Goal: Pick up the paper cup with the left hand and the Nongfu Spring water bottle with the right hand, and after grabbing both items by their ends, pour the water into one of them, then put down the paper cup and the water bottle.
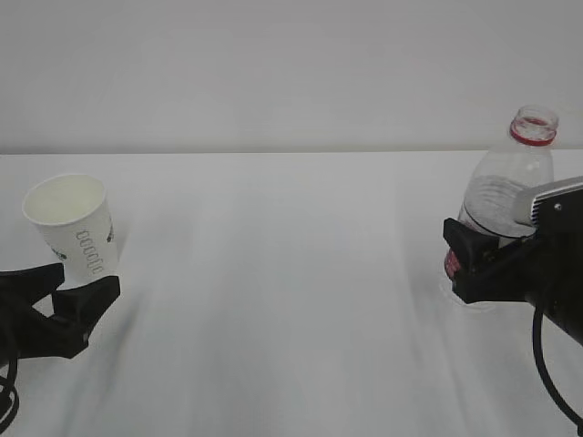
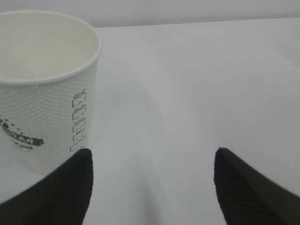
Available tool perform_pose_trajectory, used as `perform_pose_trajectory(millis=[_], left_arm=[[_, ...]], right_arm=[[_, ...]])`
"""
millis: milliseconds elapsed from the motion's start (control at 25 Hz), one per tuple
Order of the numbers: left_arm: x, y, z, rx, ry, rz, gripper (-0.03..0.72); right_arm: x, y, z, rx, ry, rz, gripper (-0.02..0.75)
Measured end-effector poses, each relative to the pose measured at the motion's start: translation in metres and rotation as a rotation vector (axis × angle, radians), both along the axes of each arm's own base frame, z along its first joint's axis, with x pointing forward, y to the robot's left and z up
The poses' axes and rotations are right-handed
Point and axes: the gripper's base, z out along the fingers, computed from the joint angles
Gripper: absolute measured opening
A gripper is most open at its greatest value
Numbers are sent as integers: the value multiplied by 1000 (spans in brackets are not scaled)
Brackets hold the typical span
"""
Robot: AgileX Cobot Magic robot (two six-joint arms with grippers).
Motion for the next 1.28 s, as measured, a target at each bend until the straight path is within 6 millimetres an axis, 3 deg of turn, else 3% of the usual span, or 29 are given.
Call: perform_pose_trajectory(millis=[400,920,1120,1280], left_arm=[[6,8,1,49,-29,84,660],[10,25,1,44,-23,182,665],[12,37,-2,5,4,157,665],[20,33,-11,6,31,63,664]], right_arm=[[0,1,1,-1,-7,9,517],[0,1,2,-2,-8,16,516],[0,1,2,-3,-8,18,516],[0,1,2,-3,-8,18,515]])
